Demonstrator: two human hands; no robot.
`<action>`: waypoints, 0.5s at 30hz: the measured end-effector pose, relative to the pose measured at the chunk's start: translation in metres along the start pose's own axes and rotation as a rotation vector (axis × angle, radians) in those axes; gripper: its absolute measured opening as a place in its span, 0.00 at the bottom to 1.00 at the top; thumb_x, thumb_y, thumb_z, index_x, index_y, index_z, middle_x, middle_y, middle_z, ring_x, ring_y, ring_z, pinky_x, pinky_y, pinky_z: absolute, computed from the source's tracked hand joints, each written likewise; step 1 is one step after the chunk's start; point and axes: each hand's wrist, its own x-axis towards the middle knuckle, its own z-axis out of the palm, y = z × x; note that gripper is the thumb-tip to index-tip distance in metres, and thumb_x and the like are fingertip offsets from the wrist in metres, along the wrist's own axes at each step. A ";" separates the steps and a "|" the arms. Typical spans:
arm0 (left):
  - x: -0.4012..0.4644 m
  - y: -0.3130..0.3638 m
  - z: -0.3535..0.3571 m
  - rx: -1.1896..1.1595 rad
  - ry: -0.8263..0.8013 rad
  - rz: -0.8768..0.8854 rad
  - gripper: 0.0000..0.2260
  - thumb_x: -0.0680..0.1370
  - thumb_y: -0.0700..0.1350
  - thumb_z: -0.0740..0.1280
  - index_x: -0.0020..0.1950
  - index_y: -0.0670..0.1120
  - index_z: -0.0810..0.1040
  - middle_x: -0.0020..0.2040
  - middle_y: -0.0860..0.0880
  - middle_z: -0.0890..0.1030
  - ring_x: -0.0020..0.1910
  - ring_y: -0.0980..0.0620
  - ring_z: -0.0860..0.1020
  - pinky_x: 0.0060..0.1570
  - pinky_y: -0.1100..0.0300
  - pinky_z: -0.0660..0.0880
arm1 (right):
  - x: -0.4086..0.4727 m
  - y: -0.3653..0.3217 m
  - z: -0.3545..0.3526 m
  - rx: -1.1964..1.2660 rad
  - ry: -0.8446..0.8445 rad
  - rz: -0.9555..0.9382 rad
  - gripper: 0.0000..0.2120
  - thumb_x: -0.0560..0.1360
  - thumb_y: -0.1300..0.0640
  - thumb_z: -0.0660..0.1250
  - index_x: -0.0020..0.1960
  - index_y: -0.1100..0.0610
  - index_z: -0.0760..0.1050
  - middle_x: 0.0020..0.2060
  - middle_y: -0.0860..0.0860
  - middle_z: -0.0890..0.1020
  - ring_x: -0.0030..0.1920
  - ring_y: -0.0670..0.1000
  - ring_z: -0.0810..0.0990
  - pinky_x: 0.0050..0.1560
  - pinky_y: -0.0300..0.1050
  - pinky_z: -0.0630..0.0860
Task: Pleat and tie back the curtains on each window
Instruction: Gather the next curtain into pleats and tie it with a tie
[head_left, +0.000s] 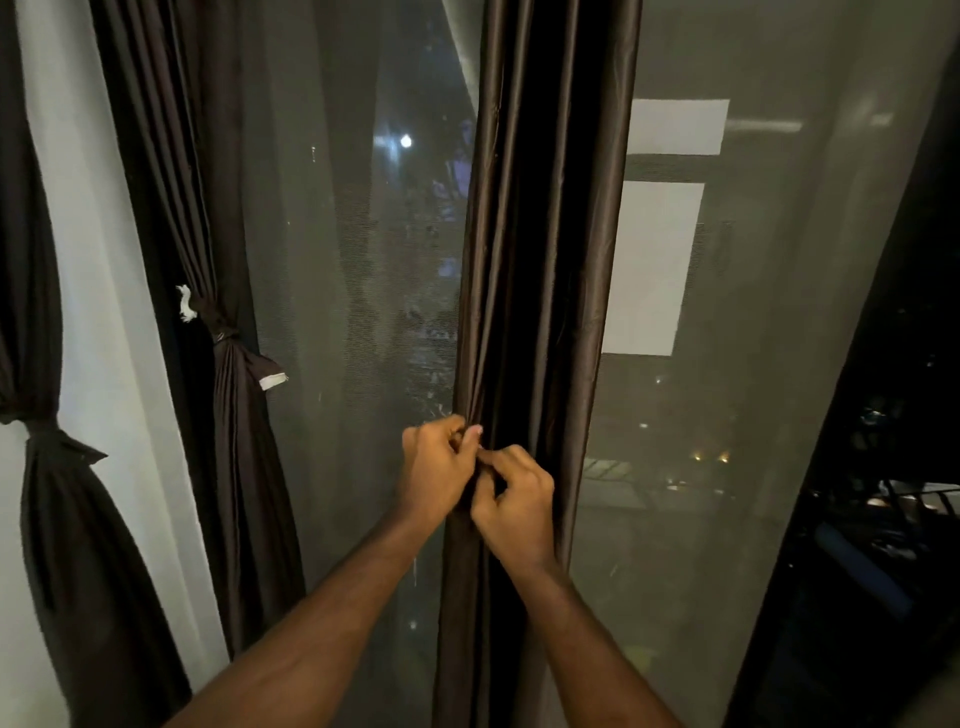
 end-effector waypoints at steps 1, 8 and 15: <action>0.000 -0.002 -0.003 0.048 0.003 0.010 0.21 0.78 0.42 0.71 0.29 0.48 0.65 0.23 0.54 0.67 0.23 0.53 0.67 0.29 0.59 0.61 | 0.002 -0.001 -0.003 -0.008 0.038 -0.007 0.09 0.73 0.67 0.68 0.50 0.60 0.83 0.43 0.49 0.81 0.45 0.49 0.80 0.47 0.48 0.79; 0.002 -0.026 -0.024 0.101 -0.017 0.051 0.15 0.82 0.44 0.65 0.35 0.47 0.71 0.26 0.53 0.70 0.23 0.52 0.69 0.25 0.59 0.65 | 0.027 0.012 -0.008 -0.099 0.211 0.346 0.17 0.73 0.58 0.76 0.58 0.56 0.75 0.51 0.52 0.79 0.53 0.55 0.79 0.54 0.50 0.76; 0.002 -0.038 -0.040 0.108 0.089 0.079 0.17 0.83 0.44 0.65 0.34 0.46 0.71 0.29 0.53 0.70 0.26 0.54 0.69 0.27 0.55 0.68 | 0.010 0.005 0.015 -0.186 0.281 0.268 0.03 0.75 0.64 0.72 0.49 0.59 0.82 0.42 0.54 0.82 0.42 0.58 0.83 0.44 0.51 0.80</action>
